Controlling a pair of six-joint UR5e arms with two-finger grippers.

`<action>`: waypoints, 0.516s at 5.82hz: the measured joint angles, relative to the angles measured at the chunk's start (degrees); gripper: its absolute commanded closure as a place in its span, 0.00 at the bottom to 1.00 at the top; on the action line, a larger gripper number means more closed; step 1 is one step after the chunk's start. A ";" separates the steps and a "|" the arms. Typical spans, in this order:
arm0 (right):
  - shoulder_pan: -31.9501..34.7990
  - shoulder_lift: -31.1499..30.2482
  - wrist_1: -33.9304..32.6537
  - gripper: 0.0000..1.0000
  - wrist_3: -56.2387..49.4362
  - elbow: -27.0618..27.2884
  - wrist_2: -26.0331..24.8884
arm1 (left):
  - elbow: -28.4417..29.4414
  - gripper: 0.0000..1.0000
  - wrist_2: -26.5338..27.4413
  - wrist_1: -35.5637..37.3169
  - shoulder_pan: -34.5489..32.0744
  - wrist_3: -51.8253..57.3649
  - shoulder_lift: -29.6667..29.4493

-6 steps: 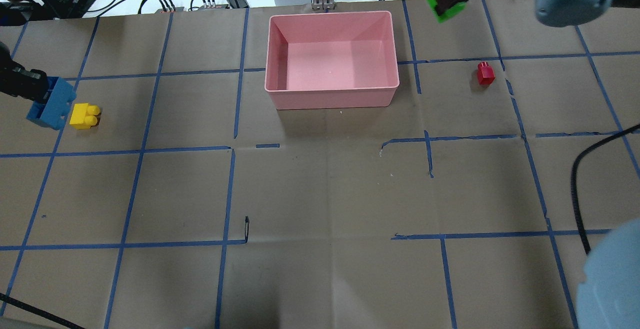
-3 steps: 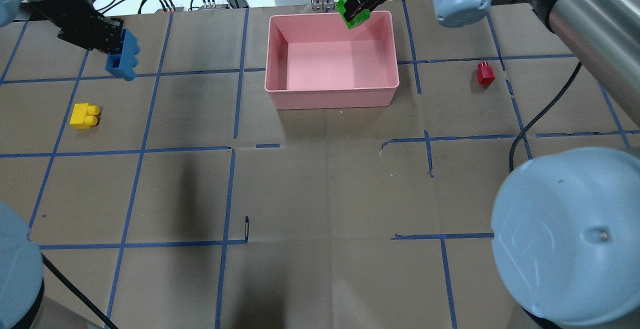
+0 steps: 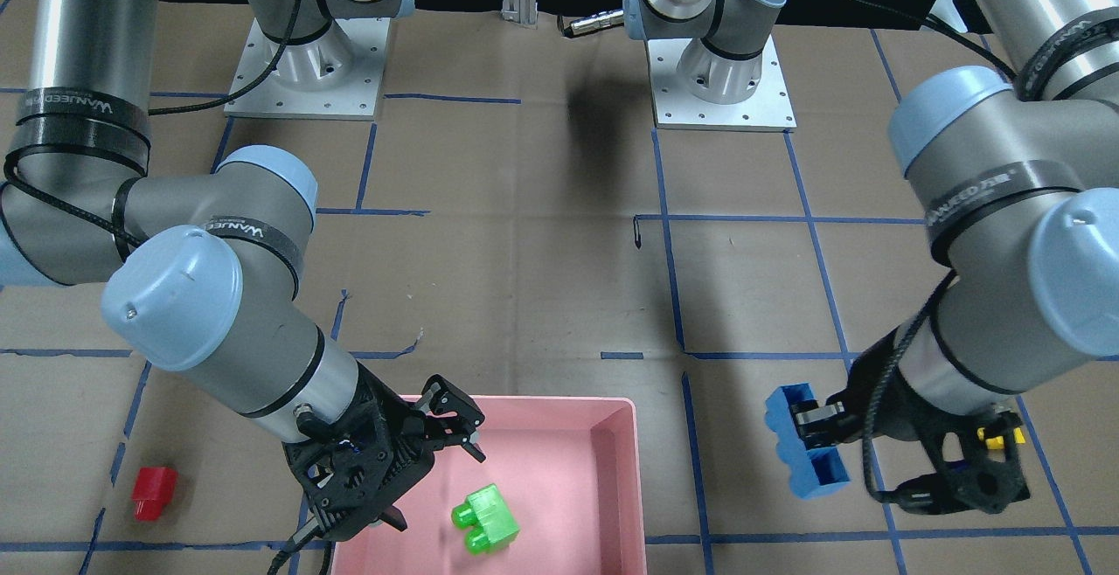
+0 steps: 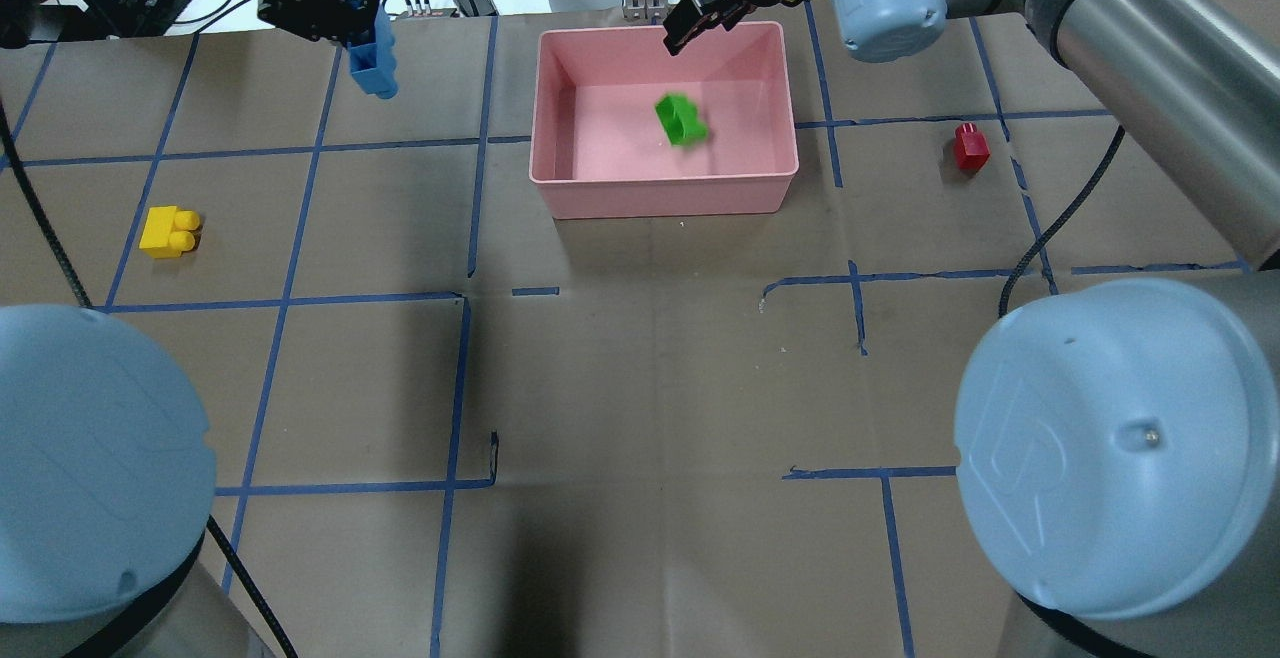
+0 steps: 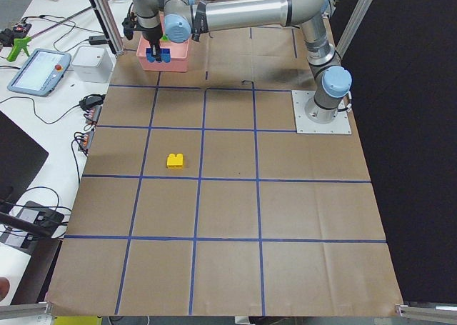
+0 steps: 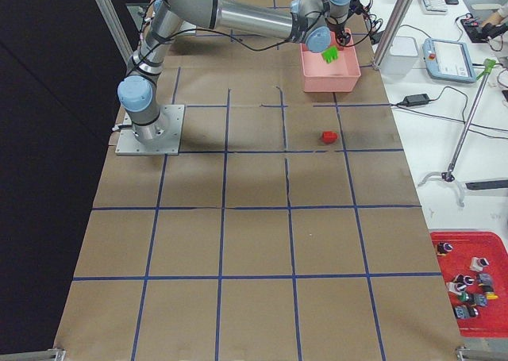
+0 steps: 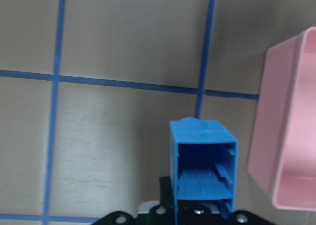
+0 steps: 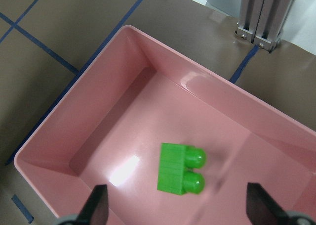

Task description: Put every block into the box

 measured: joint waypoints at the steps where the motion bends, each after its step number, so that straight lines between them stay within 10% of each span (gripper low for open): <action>1: -0.44 -0.55 0.60 0.00 0.09 0.49 -0.35 | 1.42 1.00 -0.14 1.10 -3.73 -7.27 -1.97; 3: -6.86 -5.25 5.78 0.00 1.30 1.58 -5.18 | 3.27 1.00 -0.32 4.40 -11.54 -20.63 -4.88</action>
